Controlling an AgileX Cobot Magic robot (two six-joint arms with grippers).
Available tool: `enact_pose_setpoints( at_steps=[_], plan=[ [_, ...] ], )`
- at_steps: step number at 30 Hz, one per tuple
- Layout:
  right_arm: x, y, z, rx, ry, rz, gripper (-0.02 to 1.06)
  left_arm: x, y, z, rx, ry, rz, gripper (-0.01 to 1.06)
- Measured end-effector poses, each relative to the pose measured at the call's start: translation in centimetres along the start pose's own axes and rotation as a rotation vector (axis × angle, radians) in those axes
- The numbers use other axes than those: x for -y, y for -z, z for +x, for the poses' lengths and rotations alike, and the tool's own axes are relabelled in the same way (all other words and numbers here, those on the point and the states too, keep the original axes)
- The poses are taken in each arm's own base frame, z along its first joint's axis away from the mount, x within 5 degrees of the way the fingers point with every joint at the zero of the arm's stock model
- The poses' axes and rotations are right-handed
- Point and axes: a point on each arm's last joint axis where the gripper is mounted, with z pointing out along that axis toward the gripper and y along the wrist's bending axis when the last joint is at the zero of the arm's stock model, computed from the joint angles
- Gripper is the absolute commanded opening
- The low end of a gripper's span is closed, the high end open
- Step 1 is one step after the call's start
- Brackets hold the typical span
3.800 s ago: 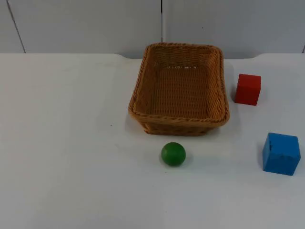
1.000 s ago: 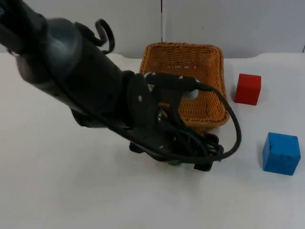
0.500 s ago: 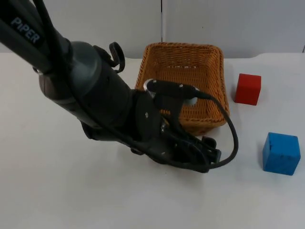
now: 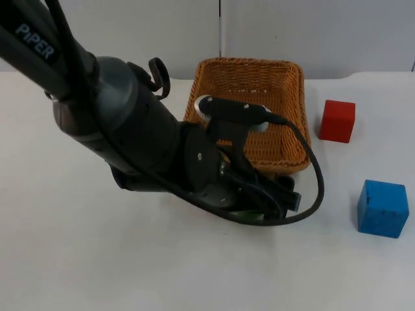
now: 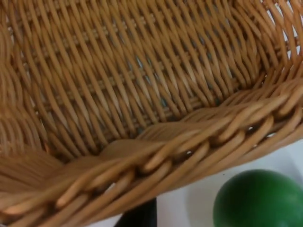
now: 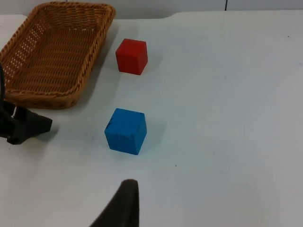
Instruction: Place all geometric objects except the red cube into the basket.
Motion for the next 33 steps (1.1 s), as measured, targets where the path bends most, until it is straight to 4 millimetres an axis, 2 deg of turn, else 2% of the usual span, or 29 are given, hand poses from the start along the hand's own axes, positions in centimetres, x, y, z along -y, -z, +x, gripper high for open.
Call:
enact_pose_setpoints(
  at_steps=[14,16,18,19,20,22,23,24,25,27,32,33],
  plan=[
    [0.0,0.0,0.0,0.0,0.006,0.0,1.05,-0.2,-0.9,1.0,-0.024,-0.006,-0.012,0.88],
    [0.0,0.0,0.0,0.0,0.006,0.0,1.05,-0.3,-0.9,1.0,-0.026,-0.007,-0.013,0.81],
    [0.0,0.0,0.0,0.0,0.006,0.0,1.05,-0.3,-0.9,1.0,-0.026,-0.007,-0.013,0.66],
    [0.0,0.0,0.0,0.0,0.006,0.0,1.05,-0.3,-0.9,1.0,-0.026,-0.007,-0.013,0.66],
    [0.0,0.0,0.0,0.0,0.006,0.0,1.05,-0.3,-1.0,1.1,-0.027,-0.007,-0.013,0.5],
    [0.0,0.0,0.0,0.0,0.006,0.0,1.05,-0.3,-1.0,1.1,-0.031,-0.003,-0.013,0.25],
    [0.0,0.0,0.0,0.0,0.006,0.0,1.05,-0.2,-1.0,1.1,-0.038,0.003,-0.012,0.25],
    [0.0,0.0,0.0,0.0,0.006,0.0,1.05,-0.2,-1.0,1.2,-0.043,0.006,-0.012,0.09],
    [0.0,0.0,0.0,0.0,0.006,0.0,1.05,-0.2,-0.9,1.3,-0.056,0.01,-0.008,0.0],
    [0.0,0.0,0.0,0.0,0.006,0.0,1.05,-0.1,-0.8,1.3,-0.075,0.01,-0.001,0.0],
    [0.0,0.0,0.0,0.0,0.006,0.0,1.05,1.0,1.7,1.0,-0.247,0.018,0.087,0.0],
    [0.0,0.0,0.0,0.0,0.006,0.0,1.05,1.0,1.7,1.0,-0.247,0.018,0.087,0.0]
  ],
)
